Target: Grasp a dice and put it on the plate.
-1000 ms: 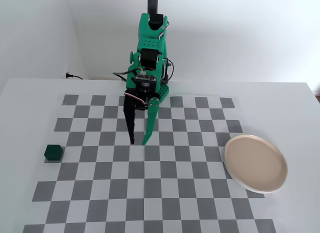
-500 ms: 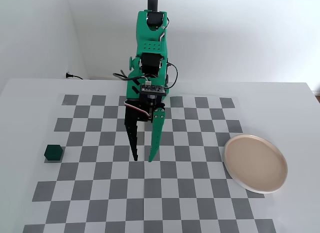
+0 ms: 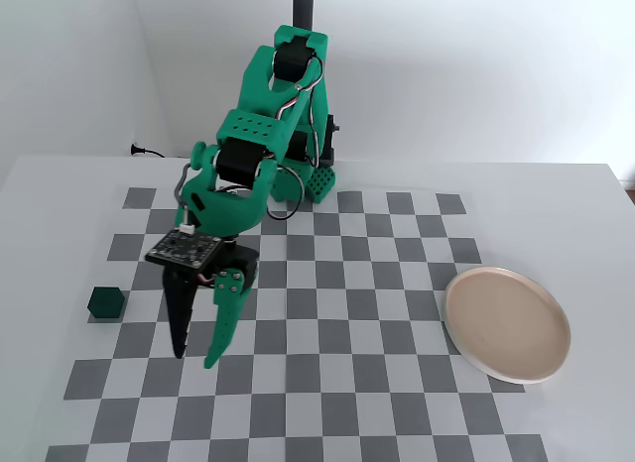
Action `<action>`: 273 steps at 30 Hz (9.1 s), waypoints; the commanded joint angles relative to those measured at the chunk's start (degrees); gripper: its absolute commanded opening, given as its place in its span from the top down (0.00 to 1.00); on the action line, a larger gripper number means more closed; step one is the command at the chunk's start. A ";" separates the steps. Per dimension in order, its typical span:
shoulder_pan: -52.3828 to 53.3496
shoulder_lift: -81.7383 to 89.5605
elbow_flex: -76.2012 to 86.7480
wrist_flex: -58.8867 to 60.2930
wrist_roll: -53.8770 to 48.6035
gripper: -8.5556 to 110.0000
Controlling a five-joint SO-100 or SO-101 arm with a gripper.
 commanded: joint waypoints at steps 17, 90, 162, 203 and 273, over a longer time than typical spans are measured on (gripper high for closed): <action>21.80 -10.28 -20.04 8.53 2.20 0.85; 32.17 -23.64 -21.09 8.88 -3.60 0.79; 32.34 -29.62 -21.01 9.40 -11.78 0.74; 33.66 -31.29 -21.01 15.21 -17.67 0.81; 9.05 -7.12 -20.92 9.58 -2.02 0.96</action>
